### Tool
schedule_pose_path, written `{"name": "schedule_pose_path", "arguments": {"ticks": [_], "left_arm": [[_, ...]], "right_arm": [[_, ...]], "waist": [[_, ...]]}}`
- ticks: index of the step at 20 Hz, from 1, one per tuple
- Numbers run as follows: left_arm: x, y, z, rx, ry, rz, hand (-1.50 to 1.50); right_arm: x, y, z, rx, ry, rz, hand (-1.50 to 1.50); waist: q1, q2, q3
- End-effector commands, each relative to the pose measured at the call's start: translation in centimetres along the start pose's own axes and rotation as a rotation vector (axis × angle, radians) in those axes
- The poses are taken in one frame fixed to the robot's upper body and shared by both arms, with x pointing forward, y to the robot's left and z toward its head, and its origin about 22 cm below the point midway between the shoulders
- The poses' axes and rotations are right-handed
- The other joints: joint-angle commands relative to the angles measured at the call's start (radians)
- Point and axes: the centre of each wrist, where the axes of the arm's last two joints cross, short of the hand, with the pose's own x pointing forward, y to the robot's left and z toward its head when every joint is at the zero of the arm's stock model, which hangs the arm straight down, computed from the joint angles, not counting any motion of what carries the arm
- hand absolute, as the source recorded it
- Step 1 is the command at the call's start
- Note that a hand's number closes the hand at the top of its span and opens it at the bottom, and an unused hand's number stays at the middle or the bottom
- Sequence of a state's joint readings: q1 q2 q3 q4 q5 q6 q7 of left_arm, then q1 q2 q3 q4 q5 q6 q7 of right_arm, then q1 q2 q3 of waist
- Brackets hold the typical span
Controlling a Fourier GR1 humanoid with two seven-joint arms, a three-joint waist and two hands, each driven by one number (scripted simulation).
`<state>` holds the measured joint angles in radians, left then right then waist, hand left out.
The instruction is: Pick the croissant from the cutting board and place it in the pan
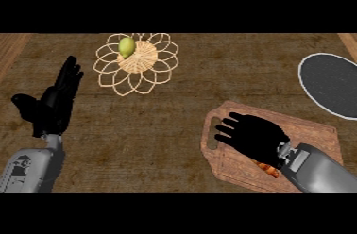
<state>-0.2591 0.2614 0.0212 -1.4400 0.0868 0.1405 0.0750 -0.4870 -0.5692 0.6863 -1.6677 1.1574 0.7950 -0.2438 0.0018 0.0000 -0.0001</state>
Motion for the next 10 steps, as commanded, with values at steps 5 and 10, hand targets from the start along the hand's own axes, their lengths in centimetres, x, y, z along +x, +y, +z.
{"name": "schedule_pose_path", "arguments": {"ticks": [5, 10], "left_arm": [[0.7, 0.7, 0.3, -0.019, 0.009, 0.000, 0.00], [-1.1, -0.2, 1.3, -0.022, 0.005, 0.014, 0.00]], "right_arm": [[-0.2, 2.1, -3.2, 0.063, 0.028, 0.051, -1.50], [-0.6, 2.2, -1.4, 0.114, 0.017, 0.049, -1.50]], "waist": [[0.005, 0.000, 0.000], [-0.001, -0.001, 0.000]]}}
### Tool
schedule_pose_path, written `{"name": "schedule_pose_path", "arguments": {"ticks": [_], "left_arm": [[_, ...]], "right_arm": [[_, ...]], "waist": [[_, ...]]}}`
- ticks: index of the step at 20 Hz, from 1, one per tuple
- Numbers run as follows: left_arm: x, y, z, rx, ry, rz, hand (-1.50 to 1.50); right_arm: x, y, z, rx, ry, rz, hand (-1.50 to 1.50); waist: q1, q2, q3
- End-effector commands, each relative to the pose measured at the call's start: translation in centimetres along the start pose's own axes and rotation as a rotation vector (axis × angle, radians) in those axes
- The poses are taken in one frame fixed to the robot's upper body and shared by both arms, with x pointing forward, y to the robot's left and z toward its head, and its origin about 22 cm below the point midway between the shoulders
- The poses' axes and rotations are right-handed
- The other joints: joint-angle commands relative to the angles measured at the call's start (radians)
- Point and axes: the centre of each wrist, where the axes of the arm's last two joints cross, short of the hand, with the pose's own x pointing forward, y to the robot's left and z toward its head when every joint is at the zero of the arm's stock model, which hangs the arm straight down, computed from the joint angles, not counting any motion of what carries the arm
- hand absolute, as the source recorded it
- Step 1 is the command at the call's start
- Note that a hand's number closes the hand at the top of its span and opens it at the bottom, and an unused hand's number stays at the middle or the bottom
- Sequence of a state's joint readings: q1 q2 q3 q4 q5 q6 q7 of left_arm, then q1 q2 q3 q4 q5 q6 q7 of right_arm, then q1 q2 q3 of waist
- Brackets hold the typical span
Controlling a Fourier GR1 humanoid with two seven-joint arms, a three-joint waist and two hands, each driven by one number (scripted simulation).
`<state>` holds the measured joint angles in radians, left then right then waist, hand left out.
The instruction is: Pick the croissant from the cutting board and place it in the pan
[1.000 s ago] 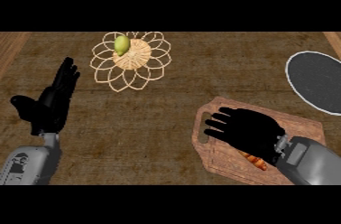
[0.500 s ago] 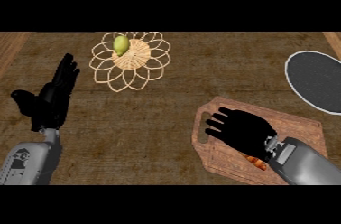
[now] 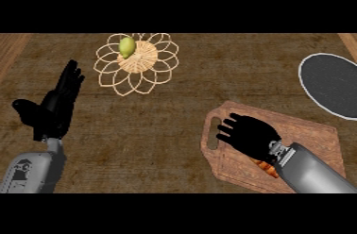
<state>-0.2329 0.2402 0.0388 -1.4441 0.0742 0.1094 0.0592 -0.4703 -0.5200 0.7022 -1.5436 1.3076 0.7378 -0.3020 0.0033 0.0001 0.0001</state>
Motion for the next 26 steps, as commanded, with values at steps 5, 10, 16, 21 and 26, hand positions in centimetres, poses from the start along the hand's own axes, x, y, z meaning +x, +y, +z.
{"name": "schedule_pose_path", "arguments": {"ticks": [5, 10, 16, 21, 26], "left_arm": [[0.4, 0.1, 1.3, 0.004, 0.006, 0.000, 0.00], [-0.3, 0.2, 0.1, -0.006, 0.002, -0.015, 0.00], [0.4, -0.5, 0.3, 0.012, -0.004, -0.011, 0.00], [0.1, 1.6, 0.8, 0.060, 0.016, -0.001, 0.00], [-1.1, 2.7, 1.9, 0.090, 0.039, -0.010, 0.00]], "right_arm": [[0.7, 1.9, -0.8, 0.076, -0.028, -0.010, -1.50], [-0.4, 1.2, -0.1, 0.071, -0.147, 0.060, 1.50], [0.3, 3.1, -2.3, 0.039, -0.137, 0.067, 1.50], [-1.3, 4.7, -1.8, -0.111, 0.127, -0.462, 1.50], [-0.8, 5.6, -0.3, -0.315, 0.396, -0.820, 1.50]], "waist": [[0.000, -0.001, 0.000], [-0.003, 0.000, 0.000], [-0.001, 0.000, 0.000], [-0.063, -0.005, 0.002], [-0.086, -0.015, 0.000]]}}
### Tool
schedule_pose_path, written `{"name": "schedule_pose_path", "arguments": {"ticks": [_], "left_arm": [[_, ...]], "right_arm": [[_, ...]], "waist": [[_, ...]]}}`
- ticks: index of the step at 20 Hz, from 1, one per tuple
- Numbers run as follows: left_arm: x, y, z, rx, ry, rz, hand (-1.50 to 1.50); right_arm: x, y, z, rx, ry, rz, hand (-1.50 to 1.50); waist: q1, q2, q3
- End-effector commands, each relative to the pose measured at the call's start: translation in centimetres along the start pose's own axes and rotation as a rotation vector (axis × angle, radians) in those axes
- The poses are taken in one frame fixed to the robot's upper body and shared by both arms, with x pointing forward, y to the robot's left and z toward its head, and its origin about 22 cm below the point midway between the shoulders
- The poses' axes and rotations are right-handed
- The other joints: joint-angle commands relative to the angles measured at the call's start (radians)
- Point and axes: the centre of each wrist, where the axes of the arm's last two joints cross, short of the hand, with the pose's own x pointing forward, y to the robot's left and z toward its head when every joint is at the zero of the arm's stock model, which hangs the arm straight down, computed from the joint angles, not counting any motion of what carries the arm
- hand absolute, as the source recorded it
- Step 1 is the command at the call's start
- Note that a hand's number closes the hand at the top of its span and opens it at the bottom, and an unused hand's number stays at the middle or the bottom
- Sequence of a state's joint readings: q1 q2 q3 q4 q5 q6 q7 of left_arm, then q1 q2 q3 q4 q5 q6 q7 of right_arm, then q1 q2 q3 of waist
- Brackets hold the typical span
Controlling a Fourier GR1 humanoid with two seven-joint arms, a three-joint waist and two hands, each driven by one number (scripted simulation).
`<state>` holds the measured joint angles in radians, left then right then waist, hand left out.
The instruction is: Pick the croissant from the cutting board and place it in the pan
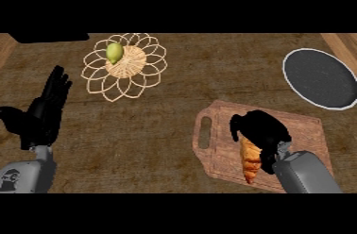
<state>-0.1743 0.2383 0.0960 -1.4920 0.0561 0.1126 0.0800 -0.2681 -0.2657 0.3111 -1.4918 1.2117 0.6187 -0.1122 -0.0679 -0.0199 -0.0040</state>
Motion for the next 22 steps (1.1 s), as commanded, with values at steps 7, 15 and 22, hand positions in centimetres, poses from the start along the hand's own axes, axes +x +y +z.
{"name": "schedule_pose_path", "arguments": {"ticks": [7, 15, 22], "left_arm": [[-0.5, -0.5, -0.7, 0.001, -0.004, 0.003, 0.00], [0.8, -0.6, -2.0, -0.047, -0.041, 0.003, 0.00], [1.0, -2.3, -1.0, -0.056, -0.035, 0.012, 0.00]], "right_arm": [[3.2, -3.9, 7.0, -0.645, 0.282, -0.303, 1.50], [2.1, -7.0, 11.8, -0.871, 0.383, -0.440, 1.50], [-7.1, -7.9, 11.8, -1.027, 0.403, -0.722, 1.50]], "waist": [[0.016, 0.011, 0.003], [0.059, 0.019, 0.004], [0.071, 0.022, 0.005]]}}
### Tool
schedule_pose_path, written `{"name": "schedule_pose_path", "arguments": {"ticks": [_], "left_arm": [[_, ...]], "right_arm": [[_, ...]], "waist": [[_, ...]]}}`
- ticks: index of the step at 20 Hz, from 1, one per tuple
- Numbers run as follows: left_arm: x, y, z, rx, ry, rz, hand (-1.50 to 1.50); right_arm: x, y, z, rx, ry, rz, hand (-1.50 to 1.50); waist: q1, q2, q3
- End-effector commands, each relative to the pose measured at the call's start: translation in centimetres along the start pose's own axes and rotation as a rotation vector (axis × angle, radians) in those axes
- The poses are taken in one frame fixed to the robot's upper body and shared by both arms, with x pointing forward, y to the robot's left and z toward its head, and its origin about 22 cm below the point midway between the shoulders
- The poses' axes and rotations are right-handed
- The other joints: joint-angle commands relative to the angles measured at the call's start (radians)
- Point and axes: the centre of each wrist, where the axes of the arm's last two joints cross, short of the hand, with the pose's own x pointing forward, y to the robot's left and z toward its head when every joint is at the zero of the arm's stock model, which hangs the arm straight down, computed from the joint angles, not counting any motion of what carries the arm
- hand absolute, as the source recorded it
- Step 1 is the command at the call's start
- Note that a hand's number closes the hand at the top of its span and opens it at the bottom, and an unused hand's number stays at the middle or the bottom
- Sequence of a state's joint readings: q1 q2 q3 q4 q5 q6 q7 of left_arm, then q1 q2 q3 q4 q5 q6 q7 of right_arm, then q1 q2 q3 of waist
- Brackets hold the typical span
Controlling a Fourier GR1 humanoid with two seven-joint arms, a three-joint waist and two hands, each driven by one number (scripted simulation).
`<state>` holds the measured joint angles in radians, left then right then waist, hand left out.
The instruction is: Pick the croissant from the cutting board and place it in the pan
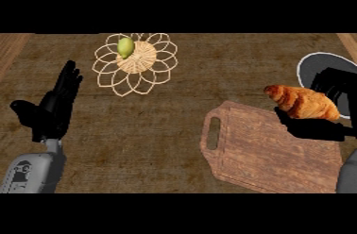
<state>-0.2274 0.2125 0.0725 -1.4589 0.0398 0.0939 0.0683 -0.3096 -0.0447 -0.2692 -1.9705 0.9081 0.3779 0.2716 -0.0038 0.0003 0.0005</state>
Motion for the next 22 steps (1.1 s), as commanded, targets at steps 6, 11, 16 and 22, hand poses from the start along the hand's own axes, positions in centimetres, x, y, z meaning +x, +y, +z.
{"name": "schedule_pose_path", "arguments": {"ticks": [6, 11, 16, 22], "left_arm": [[1.0, 0.3, -0.7, -0.013, -0.015, 0.011, 0.00], [0.6, -0.5, -0.6, -0.020, -0.018, 0.007, 0.00], [1.4, -1.1, -1.0, -0.057, -0.036, 0.012, 0.00], [1.7, -2.6, -2.1, -0.065, -0.026, 0.001, 0.00]], "right_arm": [[-9.0, -5.6, -7.7, -0.137, 0.105, -0.001, 1.50], [-15.4, -6.2, -8.8, -0.160, 0.121, 0.105, 1.50], [-19.8, -4.9, -9.2, -0.216, 0.195, 0.211, 1.50], [-22.0, -4.6, -10.0, -0.237, 0.209, 0.172, 1.50]], "waist": [[0.019, 0.007, 0.000], [0.028, 0.010, 0.001], [0.059, 0.023, 0.004], [0.055, 0.026, 0.005]]}}
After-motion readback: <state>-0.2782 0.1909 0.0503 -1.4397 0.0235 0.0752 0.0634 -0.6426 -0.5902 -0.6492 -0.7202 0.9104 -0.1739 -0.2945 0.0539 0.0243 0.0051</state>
